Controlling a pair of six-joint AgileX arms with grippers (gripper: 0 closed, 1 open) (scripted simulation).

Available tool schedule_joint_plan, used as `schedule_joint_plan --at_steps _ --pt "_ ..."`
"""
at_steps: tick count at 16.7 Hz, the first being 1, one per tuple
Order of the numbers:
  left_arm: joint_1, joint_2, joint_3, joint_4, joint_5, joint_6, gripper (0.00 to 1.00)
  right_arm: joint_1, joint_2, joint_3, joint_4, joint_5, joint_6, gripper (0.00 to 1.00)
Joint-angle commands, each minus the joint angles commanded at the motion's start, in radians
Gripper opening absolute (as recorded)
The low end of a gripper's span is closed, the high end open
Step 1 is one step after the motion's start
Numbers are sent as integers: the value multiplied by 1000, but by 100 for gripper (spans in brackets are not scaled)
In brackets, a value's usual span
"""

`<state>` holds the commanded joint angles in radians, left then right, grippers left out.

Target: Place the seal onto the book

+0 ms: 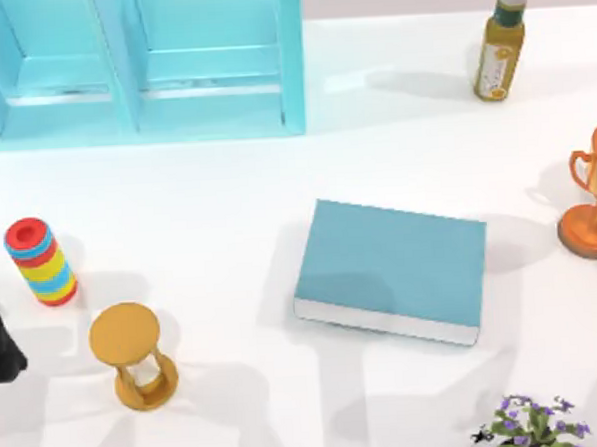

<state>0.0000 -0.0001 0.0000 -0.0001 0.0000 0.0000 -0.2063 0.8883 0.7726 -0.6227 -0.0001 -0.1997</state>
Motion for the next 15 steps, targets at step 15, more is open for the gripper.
schedule_joint_plan --at_steps 15 --pt "0 0 0 0 0 0 100 -216 1017 860 -668 1 -209 100"
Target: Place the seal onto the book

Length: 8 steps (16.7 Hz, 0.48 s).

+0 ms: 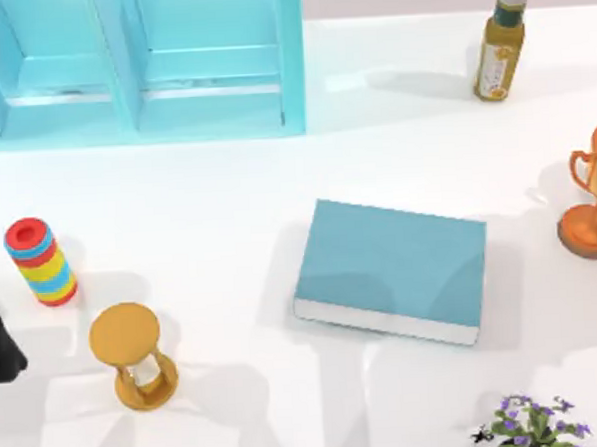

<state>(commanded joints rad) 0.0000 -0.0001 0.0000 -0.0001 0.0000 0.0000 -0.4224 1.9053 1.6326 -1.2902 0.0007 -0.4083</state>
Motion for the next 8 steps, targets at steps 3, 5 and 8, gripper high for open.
schedule_joint_plan --at_steps 3,5,8 --pt "0 0 0 0 0 0 100 0 0 0 0 0 0 100" --pt "0 0 0 0 0 0 100 5 -2 -5 5 0 2 100" --pt "0 0 0 0 0 0 100 3 14 -59 69 0 4 100"
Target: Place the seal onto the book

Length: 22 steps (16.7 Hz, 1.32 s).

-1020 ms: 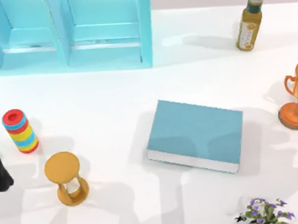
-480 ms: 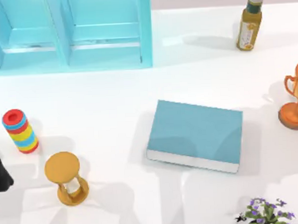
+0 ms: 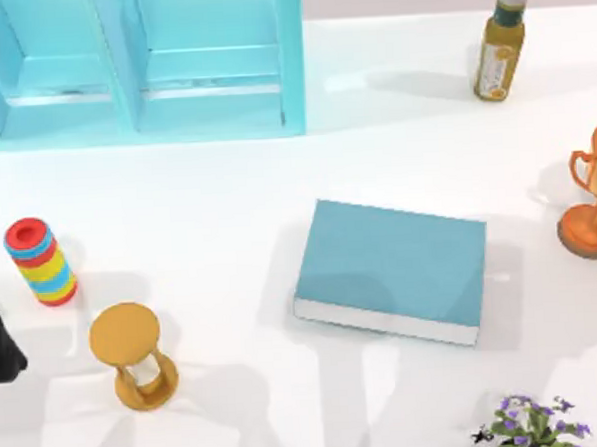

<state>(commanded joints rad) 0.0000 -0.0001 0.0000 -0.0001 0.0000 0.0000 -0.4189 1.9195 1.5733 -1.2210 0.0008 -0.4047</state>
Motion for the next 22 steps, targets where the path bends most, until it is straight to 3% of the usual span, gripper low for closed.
schedule_joint_plan --at_steps 7,12,22 --pt "0 0 0 0 0 0 100 0 65 -206 277 0 1 100" --pt "0 0 0 0 0 0 100 0 72 -227 304 0 1 100" --pt "0 0 0 0 0 0 100 0 72 -227 304 0 1 25"
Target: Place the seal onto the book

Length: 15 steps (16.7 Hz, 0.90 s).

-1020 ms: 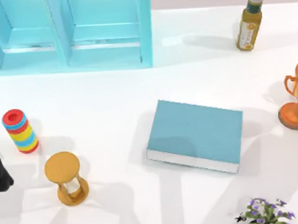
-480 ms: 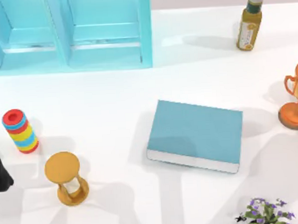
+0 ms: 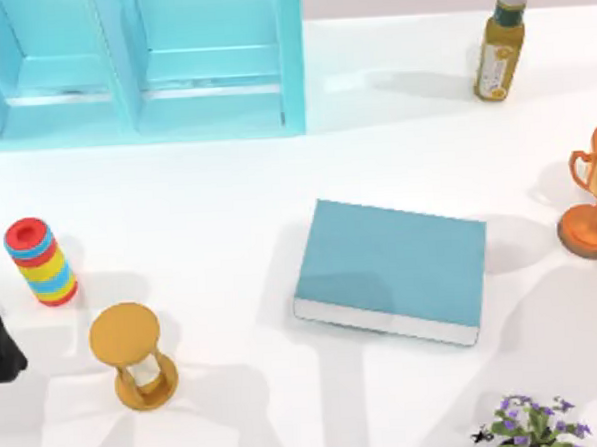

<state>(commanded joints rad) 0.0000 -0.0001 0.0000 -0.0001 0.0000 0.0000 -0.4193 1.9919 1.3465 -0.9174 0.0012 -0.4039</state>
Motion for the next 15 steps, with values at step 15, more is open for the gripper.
schedule_joint_plan --at_steps 15 --pt "0 0 0 0 0 0 100 9 -7 36 2 -16 12 0"
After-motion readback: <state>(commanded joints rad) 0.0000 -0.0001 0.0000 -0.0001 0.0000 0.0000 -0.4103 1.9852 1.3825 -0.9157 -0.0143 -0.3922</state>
